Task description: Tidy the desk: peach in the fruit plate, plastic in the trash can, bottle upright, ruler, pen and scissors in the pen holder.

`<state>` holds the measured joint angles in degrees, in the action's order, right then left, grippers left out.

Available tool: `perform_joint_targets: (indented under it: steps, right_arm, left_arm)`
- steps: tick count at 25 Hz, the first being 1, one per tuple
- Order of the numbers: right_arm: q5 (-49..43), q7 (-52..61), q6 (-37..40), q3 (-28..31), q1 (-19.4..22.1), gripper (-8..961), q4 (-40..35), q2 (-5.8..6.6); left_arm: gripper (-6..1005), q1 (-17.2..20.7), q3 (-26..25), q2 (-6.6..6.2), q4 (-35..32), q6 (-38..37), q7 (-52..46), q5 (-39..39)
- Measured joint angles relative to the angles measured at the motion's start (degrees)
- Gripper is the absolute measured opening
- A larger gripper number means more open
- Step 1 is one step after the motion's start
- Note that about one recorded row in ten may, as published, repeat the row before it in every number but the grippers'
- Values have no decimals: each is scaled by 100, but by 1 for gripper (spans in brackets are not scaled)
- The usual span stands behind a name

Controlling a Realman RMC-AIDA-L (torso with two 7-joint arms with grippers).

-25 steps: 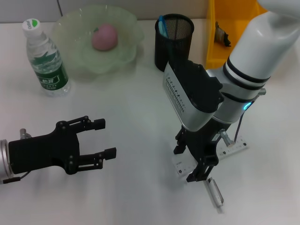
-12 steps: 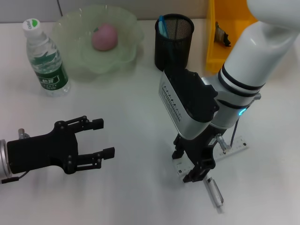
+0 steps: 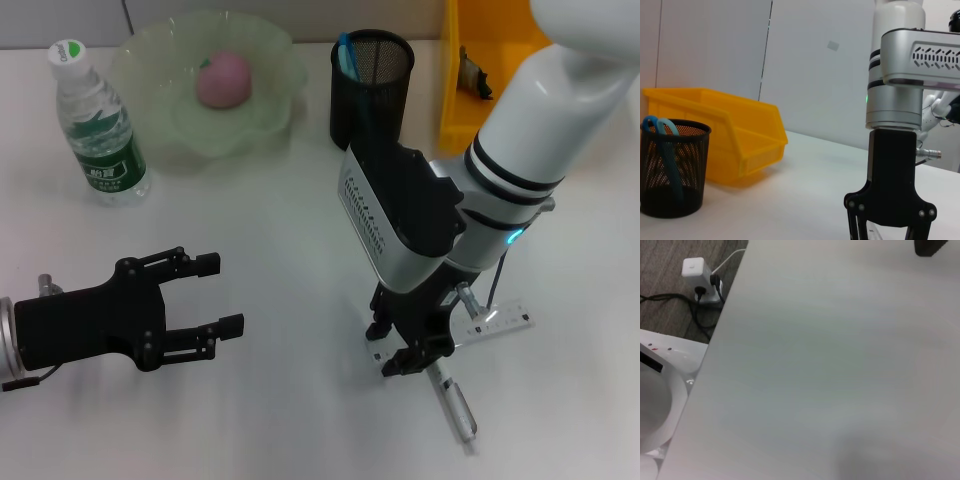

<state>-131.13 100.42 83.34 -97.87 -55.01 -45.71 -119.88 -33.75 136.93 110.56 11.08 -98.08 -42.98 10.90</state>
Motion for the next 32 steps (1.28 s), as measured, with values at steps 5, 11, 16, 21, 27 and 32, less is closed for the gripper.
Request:
perform_joint_targets:
  steps: [5, 11, 16, 21, 27, 32]
  right_arm:
    - [18, 42, 48, 95, 0, 387, -55, 2]
    - [29, 196, 154, 911, -39, 389, -106, 46]
    - [7, 229, 257, 2057, -46, 391, -157, 72]
    - [-1, 298, 213, 3185, 30, 392, -174, 77]
    - [156, 422, -58, 4019, 168, 395, -175, 75]
    - [865, 457, -215, 4579, 426, 396, -203, 131]
  left_arm:
    - [808, 0, 0, 0, 0, 0, 0, 0]
    - [808, 0, 0, 0, 0, -22, 0, 1]
    - [808, -8, 5, 1, 0, -36, -44, 0]
    - [808, -14, -13, 12, -13, -42, -76, -94]
    - [808, 6, -45, 57, -144, -78, -83, -163]
    - [808, 9, -62, 93, -209, -80, -85, -331]
